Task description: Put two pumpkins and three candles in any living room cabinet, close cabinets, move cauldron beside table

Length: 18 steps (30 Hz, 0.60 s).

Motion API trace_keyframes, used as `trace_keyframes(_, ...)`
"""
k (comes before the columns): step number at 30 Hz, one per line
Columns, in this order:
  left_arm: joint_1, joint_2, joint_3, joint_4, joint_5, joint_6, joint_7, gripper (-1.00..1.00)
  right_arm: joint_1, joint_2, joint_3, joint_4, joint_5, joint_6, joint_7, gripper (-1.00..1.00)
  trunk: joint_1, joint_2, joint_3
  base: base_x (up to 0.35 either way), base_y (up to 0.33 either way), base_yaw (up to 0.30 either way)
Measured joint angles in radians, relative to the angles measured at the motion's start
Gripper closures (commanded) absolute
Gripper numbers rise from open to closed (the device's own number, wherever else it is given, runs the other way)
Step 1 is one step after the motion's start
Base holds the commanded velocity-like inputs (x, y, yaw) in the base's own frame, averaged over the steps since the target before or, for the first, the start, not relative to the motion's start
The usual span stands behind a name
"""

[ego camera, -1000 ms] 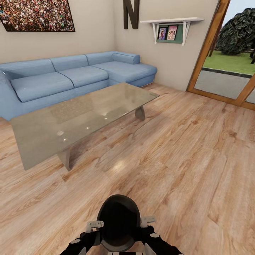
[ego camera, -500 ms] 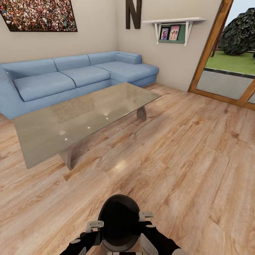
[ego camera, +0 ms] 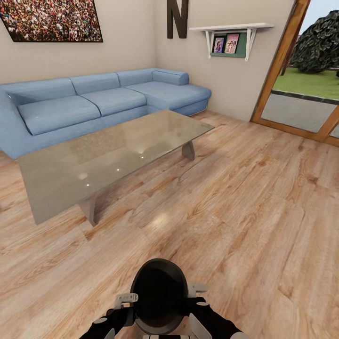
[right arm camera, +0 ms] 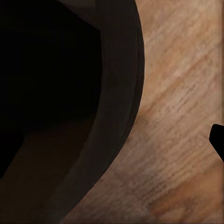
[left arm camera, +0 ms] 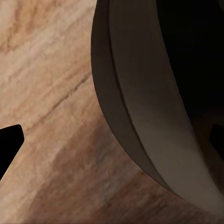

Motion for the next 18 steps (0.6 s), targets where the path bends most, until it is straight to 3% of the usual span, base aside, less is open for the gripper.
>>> trace_keyframes(8,0.000,0.001,0.000,-0.002,0.002,0.001,-0.002,-1.00,0.000,0.000,0.001,0.001,0.000,-0.019,0.000,-1.00,0.023,-0.042,-0.019,0.000,0.000,0.000)
trace_keyframes(18,0.000,0.001,0.005,-0.003,0.004,0.001,-0.002,-1.00,0.000,0.001,0.001,0.000,-0.001,-0.023,0.001,-1.00,0.023,-0.042,-0.019,0.000,0.000,0.000)
